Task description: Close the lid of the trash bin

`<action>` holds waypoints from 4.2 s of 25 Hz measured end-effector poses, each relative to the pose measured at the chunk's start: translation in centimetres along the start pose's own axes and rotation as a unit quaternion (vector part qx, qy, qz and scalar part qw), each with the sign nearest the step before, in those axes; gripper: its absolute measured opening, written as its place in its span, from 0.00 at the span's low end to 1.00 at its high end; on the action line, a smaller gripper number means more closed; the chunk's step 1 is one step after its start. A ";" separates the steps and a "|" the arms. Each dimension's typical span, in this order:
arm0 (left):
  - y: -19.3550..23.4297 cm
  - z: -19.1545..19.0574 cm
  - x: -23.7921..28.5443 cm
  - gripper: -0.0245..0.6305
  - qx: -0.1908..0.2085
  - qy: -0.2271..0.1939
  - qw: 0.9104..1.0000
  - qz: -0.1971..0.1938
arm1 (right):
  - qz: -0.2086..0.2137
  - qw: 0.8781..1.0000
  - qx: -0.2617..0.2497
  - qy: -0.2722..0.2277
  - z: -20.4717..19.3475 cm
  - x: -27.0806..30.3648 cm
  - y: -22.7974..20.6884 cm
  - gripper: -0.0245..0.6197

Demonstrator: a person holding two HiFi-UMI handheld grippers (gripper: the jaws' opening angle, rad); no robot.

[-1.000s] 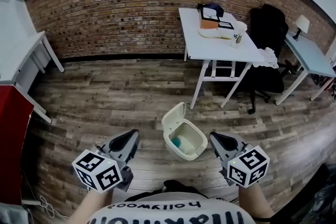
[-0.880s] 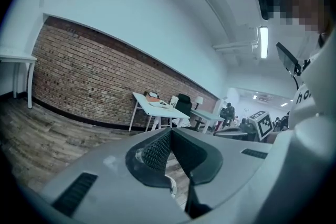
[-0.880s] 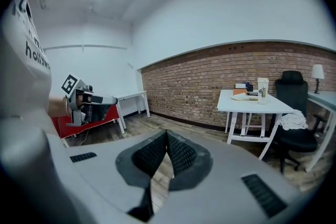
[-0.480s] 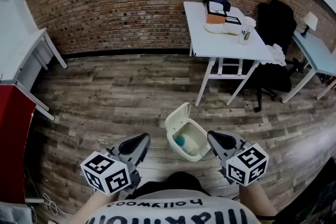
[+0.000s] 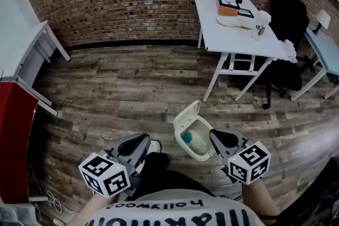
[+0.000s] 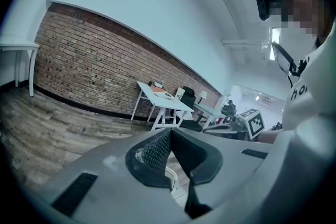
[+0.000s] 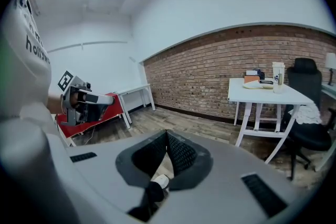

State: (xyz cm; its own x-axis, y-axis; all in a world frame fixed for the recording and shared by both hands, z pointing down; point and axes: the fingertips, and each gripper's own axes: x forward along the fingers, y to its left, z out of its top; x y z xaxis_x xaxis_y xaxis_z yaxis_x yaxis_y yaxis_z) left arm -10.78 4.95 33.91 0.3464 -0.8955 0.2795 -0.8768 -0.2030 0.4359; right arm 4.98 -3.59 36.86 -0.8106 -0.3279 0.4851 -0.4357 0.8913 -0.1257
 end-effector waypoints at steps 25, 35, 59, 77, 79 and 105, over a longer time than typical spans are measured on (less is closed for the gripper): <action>16.7 0.6 2.7 0.05 -0.065 0.055 0.996 0.028 | -0.032 0.986 -0.015 0.162 -4.5 19.6 -6.8 0.05; 17.8 -0.7 3.5 0.05 -0.079 0.095 0.992 -0.013 | -0.025 0.969 -0.066 0.235 -8.1 25.1 -7.7 0.05; 18.1 0.6 10.9 0.05 -0.036 0.170 0.977 -0.122 | -0.074 0.956 0.022 0.284 -14.0 22.5 -9.9 0.05; 15.5 0.6 17.8 0.05 -0.027 0.234 0.953 -0.192 | -0.094 0.938 0.089 0.323 -18.0 17.8 -10.8 0.05; 15.0 0.6 18.1 0.05 -0.026 0.235 0.955 -0.178 | -0.080 0.939 0.090 0.322 -18.6 17.6 -11.0 0.05; 8.3 -3.4 21.2 0.05 -0.018 0.266 0.961 -0.077 | -0.035 0.917 0.188 0.351 -29.8 12.6 -13.3 0.05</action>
State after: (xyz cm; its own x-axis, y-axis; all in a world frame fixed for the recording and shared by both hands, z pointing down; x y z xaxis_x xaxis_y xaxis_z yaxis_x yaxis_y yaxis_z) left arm -9.58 -14.36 46.35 0.6005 -0.5242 0.6038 -0.7931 -0.2938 0.5336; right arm 12.27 -10.22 70.45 -0.3810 0.0192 0.9244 -0.6884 0.6615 -0.2975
